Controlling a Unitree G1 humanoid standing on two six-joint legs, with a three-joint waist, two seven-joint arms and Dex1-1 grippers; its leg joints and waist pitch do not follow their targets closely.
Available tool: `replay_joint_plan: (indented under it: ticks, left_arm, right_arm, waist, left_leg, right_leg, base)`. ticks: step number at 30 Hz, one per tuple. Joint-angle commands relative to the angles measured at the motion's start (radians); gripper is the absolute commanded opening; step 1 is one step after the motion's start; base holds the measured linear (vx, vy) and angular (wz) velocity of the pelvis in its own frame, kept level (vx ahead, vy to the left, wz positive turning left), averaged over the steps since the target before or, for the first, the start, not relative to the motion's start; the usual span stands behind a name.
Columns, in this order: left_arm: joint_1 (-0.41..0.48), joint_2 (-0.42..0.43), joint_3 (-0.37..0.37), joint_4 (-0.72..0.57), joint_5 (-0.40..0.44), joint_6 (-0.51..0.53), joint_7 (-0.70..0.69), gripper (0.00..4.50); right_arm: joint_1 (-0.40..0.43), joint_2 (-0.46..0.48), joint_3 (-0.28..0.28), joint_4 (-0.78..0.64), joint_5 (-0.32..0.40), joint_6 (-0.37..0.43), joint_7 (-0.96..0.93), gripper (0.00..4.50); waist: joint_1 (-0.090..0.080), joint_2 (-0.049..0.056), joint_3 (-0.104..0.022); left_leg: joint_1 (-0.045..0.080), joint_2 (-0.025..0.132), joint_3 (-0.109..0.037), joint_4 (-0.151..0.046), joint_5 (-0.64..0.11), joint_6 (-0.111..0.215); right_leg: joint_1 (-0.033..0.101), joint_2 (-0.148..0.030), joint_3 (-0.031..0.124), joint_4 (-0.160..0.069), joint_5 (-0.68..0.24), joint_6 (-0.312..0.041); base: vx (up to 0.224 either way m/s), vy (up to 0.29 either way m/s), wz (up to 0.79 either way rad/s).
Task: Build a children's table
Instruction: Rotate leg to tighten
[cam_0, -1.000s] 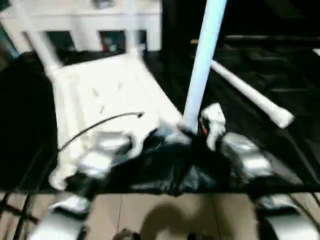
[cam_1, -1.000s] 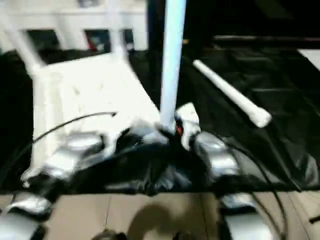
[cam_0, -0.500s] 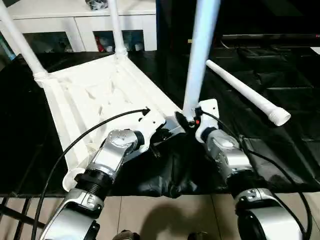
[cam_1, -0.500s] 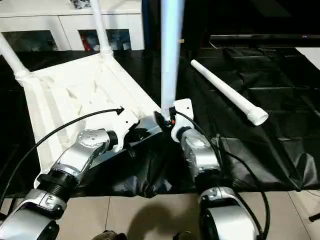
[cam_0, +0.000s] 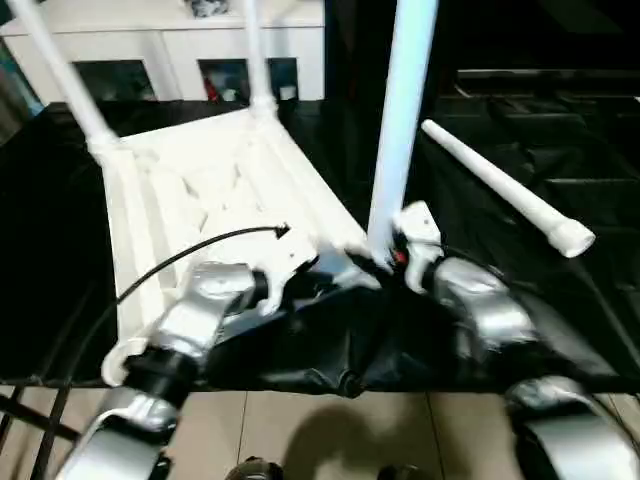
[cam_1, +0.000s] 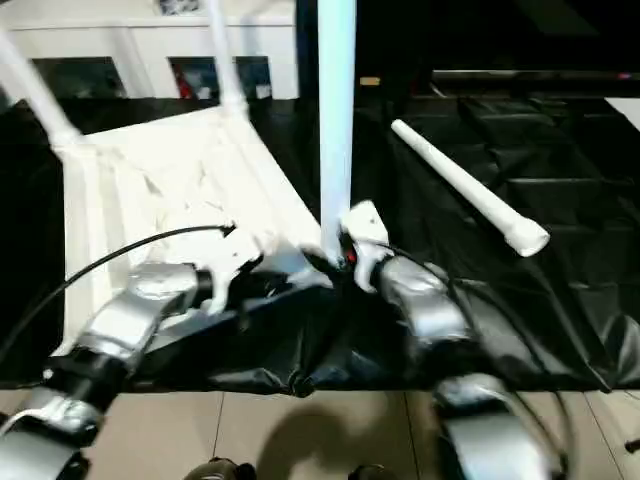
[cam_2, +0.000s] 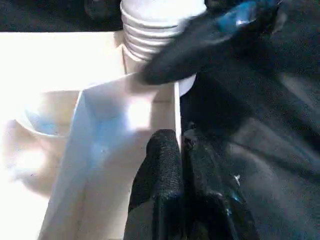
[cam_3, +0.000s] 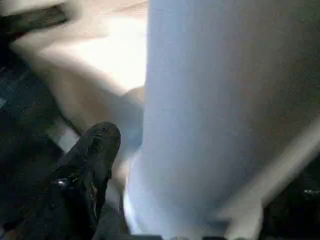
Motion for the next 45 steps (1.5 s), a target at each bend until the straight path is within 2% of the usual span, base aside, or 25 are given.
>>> replay_joint_plan:
  ticks: [1,3,5,8,10,12,14,15,17,18,26,27,28,29,30,31,32,33,34,35,37,38,40,41,45]
  left_arm:
    - [-0.017,0.002,-0.007,-0.051,-0.040,-0.040,-0.054,0.00]
    - [-0.010,0.035,-0.014,-0.059,-0.039,-0.050,-0.103,0.00]
    - [-0.003,0.059,-0.019,-0.071,-0.045,-0.045,-0.142,0.00]
    - [0.007,0.096,-0.027,-0.088,-0.053,-0.044,-0.200,0.00]
    - [0.017,0.132,-0.034,-0.102,-0.063,-0.046,-0.256,0.00]
    - [0.020,0.143,-0.036,-0.107,-0.064,-0.044,-0.270,0.00]
    - [0.020,0.151,-0.037,-0.107,-0.062,-0.046,-0.277,0.00]
    - [0.019,0.157,-0.038,-0.103,-0.064,-0.048,-0.285,0.00]
    - [0.019,0.159,-0.038,-0.103,-0.064,-0.049,-0.289,0.00]
    - [0.020,0.161,-0.038,-0.104,-0.064,-0.049,-0.292,0.00]
    - [0.028,0.141,-0.030,-0.112,-0.065,-0.037,-0.245,0.00]
    - [0.024,0.133,-0.028,-0.105,-0.060,-0.037,-0.228,0.00]
    - [0.005,0.087,-0.015,-0.065,-0.034,-0.038,-0.130,0.00]
    - [-0.021,0.030,-0.001,-0.020,-0.009,-0.035,-0.020,0.00]
    - [-0.029,0.013,0.002,-0.007,-0.003,-0.035,0.012,0.00]
    - [-0.038,-0.006,0.006,0.007,0.005,-0.029,0.051,0.00]
    - [-0.049,-0.035,0.007,0.021,0.014,-0.019,0.095,0.00]
    - [-0.049,-0.035,0.007,0.021,0.014,-0.019,0.095,0.00]
    - [-0.059,-0.061,0.006,0.034,0.025,-0.012,0.139,0.00]
    - [-0.070,-0.097,0.001,0.048,0.042,-0.002,0.198,0.00]
    - [-0.079,-0.125,-0.006,0.058,0.057,-0.001,0.245,0.00]
    - [-0.085,-0.144,-0.004,0.068,0.066,0.006,0.285,0.00]
    - [-0.092,-0.175,-0.005,0.085,0.079,0.015,0.339,0.00]
    - [-0.094,-0.196,-0.003,0.094,0.083,0.020,0.366,0.00]
    - [-0.089,-0.218,-0.015,0.097,0.104,-0.001,0.374,0.00]
  right_arm:
    - [0.009,-0.009,0.040,-0.046,0.018,-0.006,0.097,3.83]
    - [0.019,-0.039,0.060,-0.081,0.034,0.019,0.180,3.83]
    - [0.023,-0.057,0.072,-0.102,0.042,0.030,0.228,3.83]
    - [0.028,-0.083,0.091,-0.127,0.049,0.045,0.296,3.83]
    - [0.027,-0.100,0.102,-0.142,0.058,0.062,0.346,3.54]
    - [0.025,-0.102,0.104,-0.146,0.063,0.071,0.359,3.54]
    - [0.024,-0.102,0.105,-0.149,0.069,0.082,0.374,3.17]
    - [0.026,-0.101,0.110,-0.161,0.076,0.092,0.386,3.11]
    - [0.027,-0.101,0.112,-0.166,0.077,0.097,0.393,3.06]
    - [0.029,-0.100,0.114,-0.168,0.076,0.100,0.398,2.88]
    - [0.046,-0.070,0.101,-0.179,0.100,0.132,0.378,2.77]
    - [0.046,-0.062,0.095,-0.174,0.100,0.133,0.362,2.77]
    - [0.041,-0.019,0.062,-0.143,0.099,0.134,0.267,2.76]
    - [0.026,0.038,0.025,-0.092,0.082,0.131,0.118,2.76]
    - [0.020,0.055,0.015,-0.073,0.073,0.131,0.067,2.76]
    - [0.013,0.073,0.004,-0.052,0.062,0.127,0.006,2.76]
    - [0.007,0.101,-0.009,-0.030,0.053,0.114,-0.065,2.76]
    - [0.007,0.101,-0.009,-0.030,0.053,0.114,-0.065,2.76]
    - [-0.001,0.128,-0.025,-0.008,0.045,0.114,-0.142,2.76]
    - [-0.013,0.167,-0.048,0.022,0.038,0.114,-0.250,2.76]
    - [-0.024,0.201,-0.073,0.046,0.037,0.108,-0.330,2.75]
    - [-0.036,0.222,-0.094,0.066,0.041,0.115,-0.393,2.75]
    - [-0.056,0.254,-0.120,0.098,0.038,0.120,-0.500,2.75]
    - [-0.068,0.274,-0.132,0.113,0.039,0.118,-0.539,2.75]
    - [-0.076,0.304,-0.118,0.115,-0.003,0.048,-0.571,2.75]
  waist:
    - [0.000,-0.012,-0.078]
    - [0.003,-0.012,-0.076]
    - [0.009,-0.012,-0.077]
    - [0.008,-0.011,-0.077]
    - [0.010,-0.015,-0.077]
    - [0.011,-0.012,-0.078]
    - [0.012,-0.013,-0.077]
    - [0.013,-0.017,-0.077]
    - [0.014,-0.016,-0.076]
    - [0.014,-0.016,-0.077]
    - [0.015,-0.017,-0.078]
    - [0.015,-0.017,-0.077]
    - [0.014,-0.017,-0.076]
    - [0.010,-0.018,-0.074]
    - [0.005,-0.018,-0.071]
    - [0.002,-0.021,-0.073]
    - [-0.004,-0.021,-0.071]
    - [-0.013,-0.021,-0.073]
    - [-0.013,-0.021,-0.073]
    - [-0.027,-0.021,-0.074]
    - [-0.034,-0.023,-0.076]
    - [-0.033,-0.018,-0.076]
    - [-0.036,-0.020,-0.077]
    - [-0.038,-0.017,-0.078]
    - [-0.036,-0.020,-0.081]
  left_leg:
    - [0.021,0.052,-0.022,-0.067,-0.304,0.069]
    - [0.024,0.053,-0.024,-0.069,-0.324,0.053]
    - [0.029,0.055,-0.024,-0.070,-0.337,0.047]
    - [0.027,0.057,-0.025,-0.072,-0.340,0.042]
    - [0.027,0.056,-0.025,-0.072,-0.339,0.038]
    - [0.028,0.057,-0.025,-0.072,-0.335,0.038]
    - [0.028,0.056,-0.025,-0.072,-0.334,0.037]
    - [0.028,0.055,-0.024,-0.072,-0.335,0.034]
    - [0.028,0.056,-0.025,-0.073,-0.334,0.029]
    - [0.028,0.056,-0.025,-0.073,-0.333,0.027]
    - [0.027,0.056,-0.025,-0.072,-0.327,0.025]
    - [0.027,0.056,-0.025,-0.072,-0.330,0.024]
    - [0.027,0.056,-0.026,-0.073,-0.332,0.019]
    - [0.030,0.052,-0.026,-0.072,-0.351,0.005]
    - [0.037,0.049,-0.029,-0.071,-0.382,-0.012]
    - [0.036,0.048,-0.032,-0.071,-0.383,-0.016]
    - [0.026,0.048,-0.036,-0.076,-0.378,-0.018]
    - [0.024,0.048,-0.037,-0.077,-0.376,-0.020]
    - [0.024,0.048,-0.037,-0.077,-0.376,-0.020]
    - [0.026,0.047,-0.034,-0.075,-0.384,-0.018]
    - [0.030,0.041,-0.033,-0.069,-0.385,-0.014]
    - [0.027,0.042,-0.033,-0.069,-0.374,-0.004]
    - [0.027,0.042,-0.031,-0.068,-0.363,0.003]
    - [0.026,0.041,-0.031,-0.069,-0.361,0.003]
    - [0.022,0.042,-0.029,-0.070,-0.339,0.019]
  right_leg:
    - [0.049,-0.052,0.038,-0.075,-0.345,-0.192]
    - [0.045,-0.054,0.039,-0.079,-0.388,-0.186]
    - [0.042,-0.053,0.040,-0.077,-0.391,-0.185]
    - [0.043,-0.053,0.041,-0.074,-0.378,-0.191]
    - [0.044,-0.054,0.041,-0.073,-0.374,-0.197]
    - [0.043,-0.054,0.043,-0.071,-0.366,-0.199]
    - [0.043,-0.053,0.042,-0.071,-0.362,-0.202]
    - [0.044,-0.055,0.042,-0.072,-0.372,-0.200]
    - [0.043,-0.056,0.043,-0.072,-0.382,-0.197]
    - [0.043,-0.056,0.043,-0.072,-0.379,-0.198]
    - [0.044,-0.056,0.044,-0.069,-0.361,-0.200]
    - [0.044,-0.057,0.043,-0.071,-0.369,-0.198]
    - [0.042,-0.058,0.044,-0.073,-0.377,-0.196]
    - [0.038,-0.058,0.043,-0.078,-0.411,-0.190]
    - [0.035,-0.061,0.040,-0.087,-0.472,-0.177]
    - [0.040,-0.063,0.038,-0.088,-0.492,-0.165]
    - [0.046,-0.062,0.035,-0.088,-0.508,-0.145]
    - [0.046,-0.061,0.035,-0.088,-0.499,-0.136]
    - [0.046,-0.061,0.035,-0.088,-0.499,-0.136]
    - [0.040,-0.058,0.037,-0.089,-0.467,-0.146]
    - [0.039,-0.060,0.035,-0.092,-0.487,-0.147]
    - [0.041,-0.060,0.036,-0.094,-0.482,-0.145]
    - [0.038,-0.058,0.037,-0.094,-0.466,-0.147]
    - [0.040,-0.055,0.035,-0.092,-0.451,-0.151]
    - [0.045,-0.054,0.037,-0.085,-0.367,-0.172]
  base:
    - [0.000,0.000,0.00]
    - [0.000,0.000,0.00]
    - [0.000,0.000,0.00]
    - [0.000,0.000,0.00]
    - [0.000,0.000,0.00]
    - [0.000,0.000,0.00]
    - [0.000,0.000,0.00]
    - [0.000,0.000,0.00]
    - [0.000,0.000,0.00]
    - [0.000,0.000,0.00]
    - [0.000,0.000,0.00]
    - [0.000,0.000,0.00]
    - [0.000,0.000,0.00]
    - [0.000,0.000,0.00]
    - [0.000,0.000,0.00]
    - [0.000,0.000,0.00]
    - [0.000,0.000,0.00]
    - [0.000,0.000,0.00]
    - [0.000,0.000,0.00]
    - [0.000,0.000,0.00]
    - [0.000,0.000,0.00]
    - [0.000,0.000,0.00]
    - [0.000,0.000,0.00]
    - [0.000,0.000,0.00]
    - [0.000,0.000,0.00]
